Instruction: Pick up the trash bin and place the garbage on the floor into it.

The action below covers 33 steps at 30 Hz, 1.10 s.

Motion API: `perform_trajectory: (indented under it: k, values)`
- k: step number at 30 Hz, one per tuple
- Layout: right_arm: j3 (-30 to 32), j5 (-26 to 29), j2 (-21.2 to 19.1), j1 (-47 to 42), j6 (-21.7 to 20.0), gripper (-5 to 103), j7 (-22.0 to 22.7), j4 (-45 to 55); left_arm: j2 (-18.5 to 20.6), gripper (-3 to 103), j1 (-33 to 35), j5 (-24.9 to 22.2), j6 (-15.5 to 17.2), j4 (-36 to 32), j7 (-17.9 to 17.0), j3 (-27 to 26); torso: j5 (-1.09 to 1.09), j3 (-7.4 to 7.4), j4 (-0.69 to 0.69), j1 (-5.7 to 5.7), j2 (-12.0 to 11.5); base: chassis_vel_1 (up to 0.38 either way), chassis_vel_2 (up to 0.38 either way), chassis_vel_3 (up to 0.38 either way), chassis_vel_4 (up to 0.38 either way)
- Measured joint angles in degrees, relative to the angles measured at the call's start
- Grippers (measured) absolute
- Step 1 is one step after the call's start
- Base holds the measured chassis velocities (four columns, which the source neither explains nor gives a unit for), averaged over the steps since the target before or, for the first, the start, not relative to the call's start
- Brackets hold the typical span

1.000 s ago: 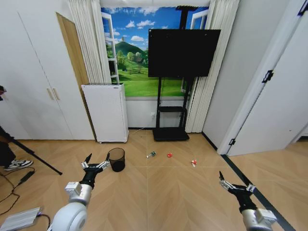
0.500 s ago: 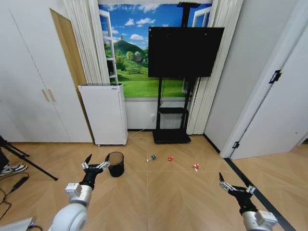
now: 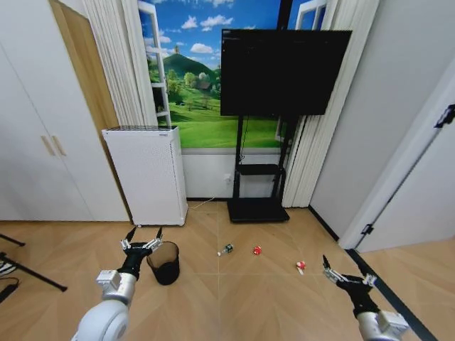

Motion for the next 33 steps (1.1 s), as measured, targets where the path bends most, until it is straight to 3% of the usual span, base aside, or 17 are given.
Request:
perform_trajectory:
  k: [12,19,33]
  values:
    - [-0.3,-0.4,-0.2,0.5,-0.3,100,1.3,-0.9,0.0,100,-0.6,0.6,0.6,0.7,-1.0,0.3,0.02,0.02,0.04,0.05,0.0,-0.326,0.332,0.341,-0.311]
    - [-0.7,-0.5,-0.8,1.0,-0.5,100,2.1,-0.6,0.2,100,-0.7,0.6,0.7,0.7,-1.0,0.3,0.01,-0.02,0.00,-0.04,0.0,-0.070,0.086,-0.003,-0.023]
    - [-0.3,0.5,-0.6,1.2,0.5,100,-0.3,-1.1,0.4,100,-1.3,0.9,0.7,0.3,-2.0,0.5,0.01,-0.01,0.01,-0.02,0.0,-0.006,0.008,0.016,-0.012]
